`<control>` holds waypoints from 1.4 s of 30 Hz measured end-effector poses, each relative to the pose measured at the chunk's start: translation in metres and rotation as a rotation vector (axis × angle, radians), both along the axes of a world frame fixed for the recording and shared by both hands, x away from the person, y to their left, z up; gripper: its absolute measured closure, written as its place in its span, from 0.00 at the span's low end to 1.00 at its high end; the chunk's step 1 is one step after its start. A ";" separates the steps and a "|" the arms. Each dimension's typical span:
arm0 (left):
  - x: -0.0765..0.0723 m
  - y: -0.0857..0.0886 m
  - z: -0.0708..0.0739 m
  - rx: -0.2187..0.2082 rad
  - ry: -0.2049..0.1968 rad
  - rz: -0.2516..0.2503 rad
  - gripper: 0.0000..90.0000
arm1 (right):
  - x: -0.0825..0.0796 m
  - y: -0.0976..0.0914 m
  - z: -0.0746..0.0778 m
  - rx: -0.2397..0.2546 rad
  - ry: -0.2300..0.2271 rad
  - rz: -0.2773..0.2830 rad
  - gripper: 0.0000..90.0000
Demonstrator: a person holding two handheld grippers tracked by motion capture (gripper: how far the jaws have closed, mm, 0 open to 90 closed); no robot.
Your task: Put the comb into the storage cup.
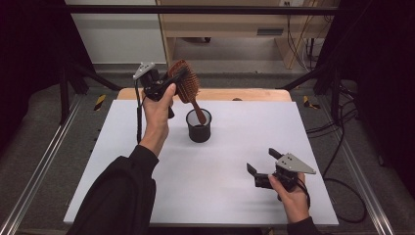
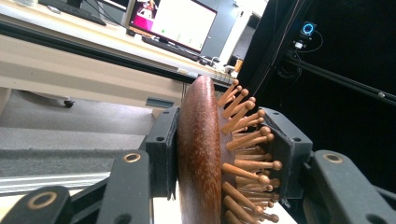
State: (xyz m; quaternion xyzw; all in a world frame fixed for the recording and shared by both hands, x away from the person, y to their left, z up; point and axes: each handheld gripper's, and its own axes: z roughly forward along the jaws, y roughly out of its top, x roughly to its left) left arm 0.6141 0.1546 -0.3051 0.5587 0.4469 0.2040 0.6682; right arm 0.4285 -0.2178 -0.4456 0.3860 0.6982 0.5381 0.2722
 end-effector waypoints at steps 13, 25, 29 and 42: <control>0.001 -0.002 -0.008 0.008 0.010 0.002 0.57 | 0.000 0.001 0.000 0.004 -0.006 0.005 0.06; 0.001 -0.005 -0.011 0.030 0.008 -0.001 0.57 | -0.001 0.001 0.000 0.000 -0.005 0.001 0.04; 0.002 -0.005 -0.013 0.029 0.012 -0.002 0.57 | 0.000 0.002 0.000 -0.002 -0.002 0.002 0.04; 0.003 -0.005 -0.020 0.033 0.022 -0.004 0.57 | 0.000 0.003 -0.001 -0.009 0.005 0.010 0.04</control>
